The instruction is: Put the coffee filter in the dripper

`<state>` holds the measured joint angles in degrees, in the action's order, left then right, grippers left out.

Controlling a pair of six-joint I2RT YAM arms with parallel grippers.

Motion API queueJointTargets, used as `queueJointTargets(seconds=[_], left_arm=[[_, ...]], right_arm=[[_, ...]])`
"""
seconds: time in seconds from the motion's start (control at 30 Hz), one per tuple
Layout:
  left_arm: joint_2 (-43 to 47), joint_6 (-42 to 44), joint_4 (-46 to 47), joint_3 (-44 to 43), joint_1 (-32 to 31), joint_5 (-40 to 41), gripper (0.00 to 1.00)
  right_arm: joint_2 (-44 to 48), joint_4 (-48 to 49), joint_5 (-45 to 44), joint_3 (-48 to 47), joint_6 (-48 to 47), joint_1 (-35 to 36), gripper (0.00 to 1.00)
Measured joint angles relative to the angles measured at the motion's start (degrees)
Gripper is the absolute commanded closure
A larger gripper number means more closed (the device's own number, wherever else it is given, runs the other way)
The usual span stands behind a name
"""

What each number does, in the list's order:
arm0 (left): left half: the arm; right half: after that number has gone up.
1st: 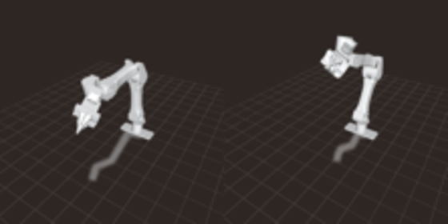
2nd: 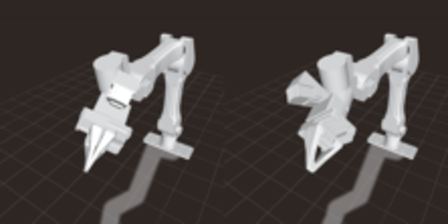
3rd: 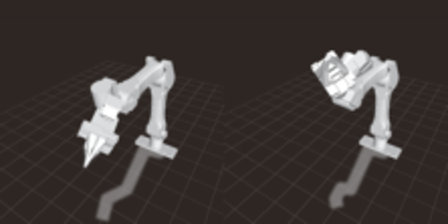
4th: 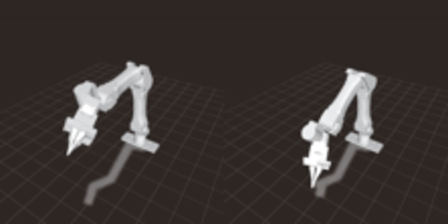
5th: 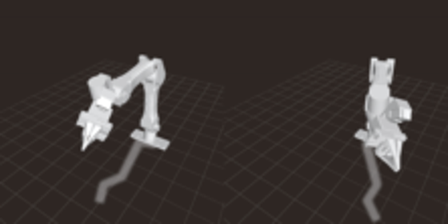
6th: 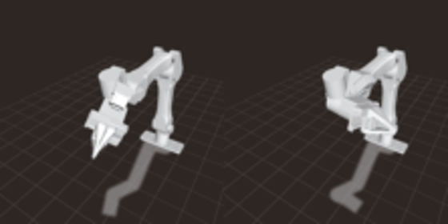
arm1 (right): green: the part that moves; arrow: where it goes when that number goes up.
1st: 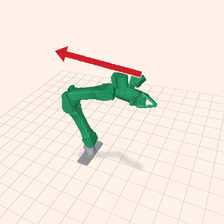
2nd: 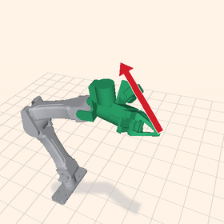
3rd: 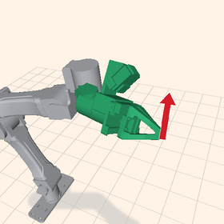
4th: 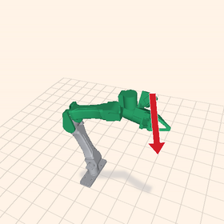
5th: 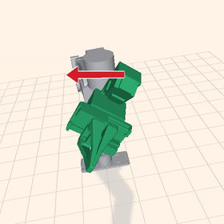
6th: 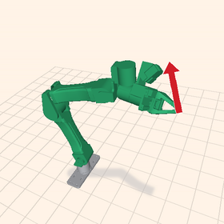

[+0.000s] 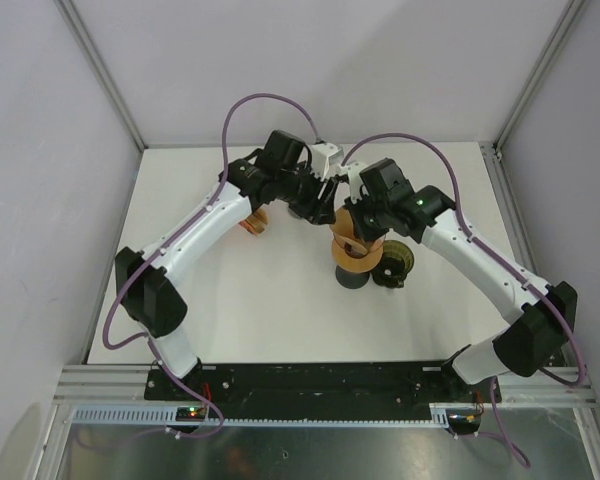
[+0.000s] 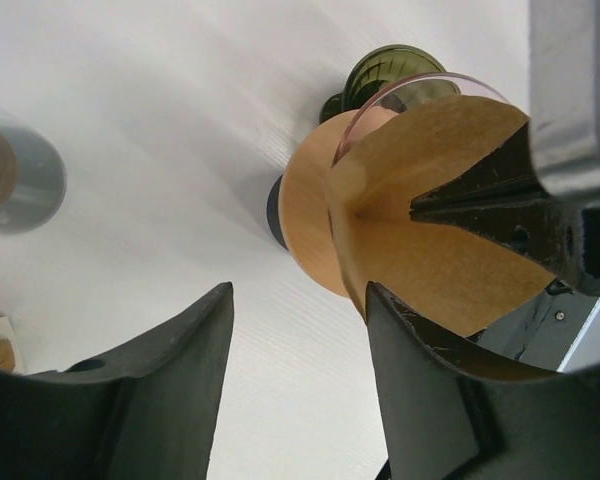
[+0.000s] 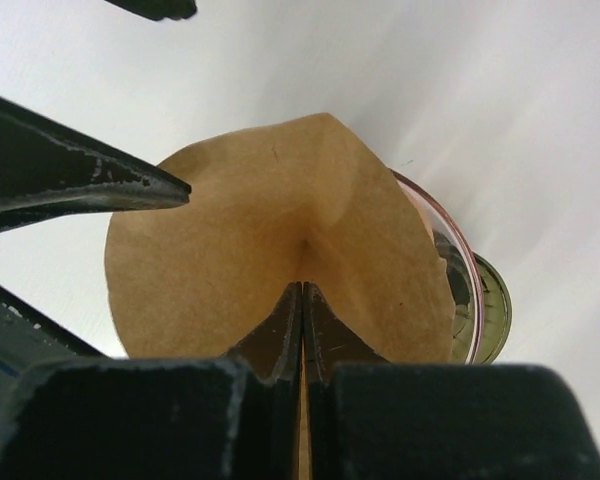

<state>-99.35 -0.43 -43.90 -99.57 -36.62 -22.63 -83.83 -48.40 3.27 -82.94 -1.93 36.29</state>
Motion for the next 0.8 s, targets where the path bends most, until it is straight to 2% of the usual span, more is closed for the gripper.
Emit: queueJointTargets(seconds=[0.23, 0.5, 0.8], left_arm=[[0.0, 0.7, -1.7, 0.0, 1.8, 0.0, 0.33], [2.8, 0.4, 0.6, -0.9, 4.7, 0.0, 0.31], [4.0, 0.4, 1.5, -1.5, 5.9, 0.0, 0.31]], right_arm=[[-1.0, 0.4, -3.9, 0.0, 0.5, 1.0, 1.0], [-1.1, -3.8, -5.5, 1.3, -0.3, 2.2, 1.0], [-1.5, -3.5, -5.5, 1.3, -0.7, 2.2, 1.0]])
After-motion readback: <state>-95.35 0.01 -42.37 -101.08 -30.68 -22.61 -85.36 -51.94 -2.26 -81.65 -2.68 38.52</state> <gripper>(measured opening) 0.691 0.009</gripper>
